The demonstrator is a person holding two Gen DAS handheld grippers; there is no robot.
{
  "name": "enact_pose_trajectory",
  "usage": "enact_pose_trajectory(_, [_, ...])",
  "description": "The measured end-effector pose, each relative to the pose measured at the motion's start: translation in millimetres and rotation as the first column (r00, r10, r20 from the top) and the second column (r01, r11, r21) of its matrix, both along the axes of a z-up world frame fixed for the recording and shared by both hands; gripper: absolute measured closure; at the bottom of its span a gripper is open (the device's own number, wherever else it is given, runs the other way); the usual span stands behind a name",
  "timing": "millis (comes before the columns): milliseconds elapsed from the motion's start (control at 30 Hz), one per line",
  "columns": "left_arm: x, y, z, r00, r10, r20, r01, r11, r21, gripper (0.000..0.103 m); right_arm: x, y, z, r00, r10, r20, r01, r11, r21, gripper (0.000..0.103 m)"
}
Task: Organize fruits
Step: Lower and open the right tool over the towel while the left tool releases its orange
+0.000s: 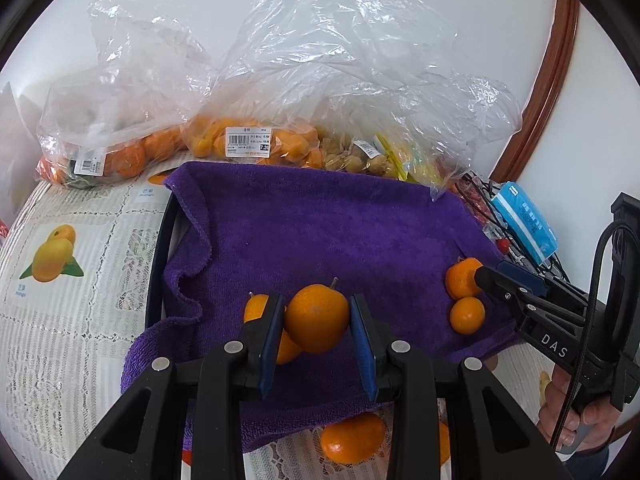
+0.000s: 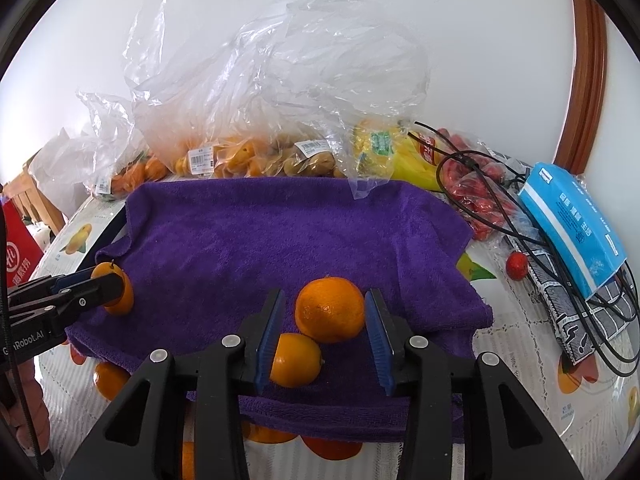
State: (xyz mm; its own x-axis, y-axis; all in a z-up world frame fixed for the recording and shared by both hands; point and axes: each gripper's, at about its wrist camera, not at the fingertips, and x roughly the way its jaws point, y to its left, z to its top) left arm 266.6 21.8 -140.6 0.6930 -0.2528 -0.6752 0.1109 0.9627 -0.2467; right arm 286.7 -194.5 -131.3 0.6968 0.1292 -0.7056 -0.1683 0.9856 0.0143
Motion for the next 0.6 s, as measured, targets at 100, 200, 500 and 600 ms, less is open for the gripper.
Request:
enact_pose_trajectory(100, [0.0,0.7,-0.4,1.0,0.003,-0.002,-0.003,1.0,-0.001,0.071,-0.5,-0.1,0.7,1.0,-0.001,0.003,0.001,1.0,0.0,0.059])
enact_pose_trajectory(200, [-0.4,0.9,-0.6,1.0,0.004,-0.002,-0.004,1.0,0.003,0.066,-1.2,-0.4,1.4,1.0,-0.006,0.006,0.006,1.0,0.002,0.054])
enact_pose_trajectory(500, [-5.6,-1.8,6.2,1.0,0.005,0.028,-0.006,1.0,0.019,0.047,-5.8,-3.8,10.6,0.999,-0.021,0.027,0.021,0.999,0.025,0.042])
enact_pose_trajectory(600, [-6.6,-1.1,9.1,0.999,0.009,0.033,-0.01,1.0,0.021,0.047,-12.0,-3.0,21.0,0.998,-0.023,0.057,0.022,1.0,0.02,0.033])
